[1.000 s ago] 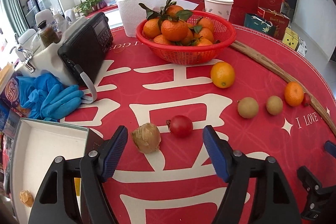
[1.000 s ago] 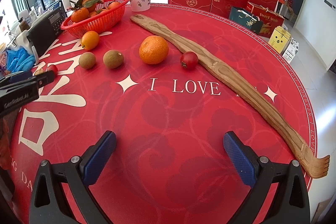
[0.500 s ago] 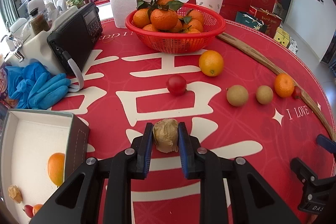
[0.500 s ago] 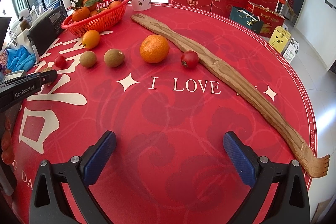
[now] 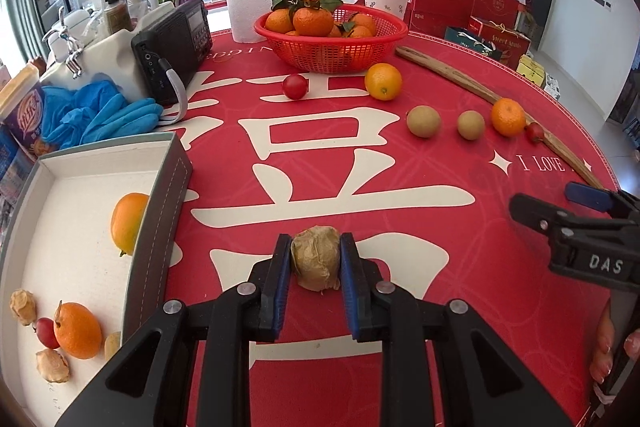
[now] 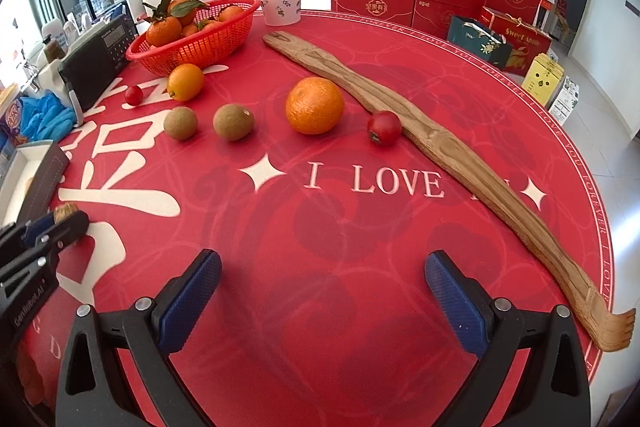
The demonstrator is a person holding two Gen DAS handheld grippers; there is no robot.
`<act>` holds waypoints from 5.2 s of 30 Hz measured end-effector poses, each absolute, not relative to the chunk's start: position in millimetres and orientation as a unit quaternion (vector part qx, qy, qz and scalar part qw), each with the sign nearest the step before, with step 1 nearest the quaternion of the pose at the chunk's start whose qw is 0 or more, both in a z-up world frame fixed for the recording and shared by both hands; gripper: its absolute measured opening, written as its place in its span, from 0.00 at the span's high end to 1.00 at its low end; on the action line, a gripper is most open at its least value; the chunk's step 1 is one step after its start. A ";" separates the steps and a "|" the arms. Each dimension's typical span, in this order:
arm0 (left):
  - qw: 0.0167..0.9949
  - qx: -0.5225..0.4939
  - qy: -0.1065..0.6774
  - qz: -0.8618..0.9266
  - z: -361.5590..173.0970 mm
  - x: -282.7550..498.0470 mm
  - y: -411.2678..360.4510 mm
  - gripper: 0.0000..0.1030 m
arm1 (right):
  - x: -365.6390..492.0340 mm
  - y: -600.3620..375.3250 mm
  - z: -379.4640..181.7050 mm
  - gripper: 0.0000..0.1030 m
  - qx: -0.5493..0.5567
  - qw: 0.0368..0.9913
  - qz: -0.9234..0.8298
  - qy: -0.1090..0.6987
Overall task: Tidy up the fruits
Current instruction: 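Lift the husk fruit with the left tool while the right tool grasps a brown kiwi, then carry the husk fruit and kiwi into the white tray and open both tools, then move both open tools back over the loose fruits on the table, then grasp a red tomato with the left tool while the right tool grasps a mandarin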
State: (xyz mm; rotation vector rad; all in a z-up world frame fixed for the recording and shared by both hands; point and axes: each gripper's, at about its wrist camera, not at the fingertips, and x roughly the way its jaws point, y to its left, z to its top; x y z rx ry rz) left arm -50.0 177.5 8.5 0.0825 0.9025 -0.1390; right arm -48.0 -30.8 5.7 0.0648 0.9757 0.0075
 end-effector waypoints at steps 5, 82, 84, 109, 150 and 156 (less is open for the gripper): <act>0.902 0.044 0.426 -0.058 7.6 -56.3 182.3 0.74 | -21.1 -5.6 6.5 0.00 0.025 0.883 0.027 0.469; 0.909 -0.117 0.386 0.105 36.2 -108.5 367.3 0.75 | -52.1 236.6 30.5 0.72 -0.048 0.834 0.332 0.437; 0.909 -0.118 0.386 0.106 36.0 -108.4 367.6 0.75 | -51.7 237.1 30.5 0.72 -0.047 0.835 0.331 0.436; 0.914 -0.161 0.356 0.111 46.0 -118.5 373.4 0.21 | -45.0 180.4 69.4 0.00 0.051 0.861 0.320 0.393; 0.881 0.003 0.473 -0.018 10.4 32.5 171.1 0.76 | -72.3 -22.5 4.3 0.00 -0.030 0.870 0.048 0.490; 0.887 0.001 0.460 -0.040 8.6 -46.1 187.2 0.76 | -64.3 -23.4 4.8 0.00 -0.025 0.871 0.041 0.488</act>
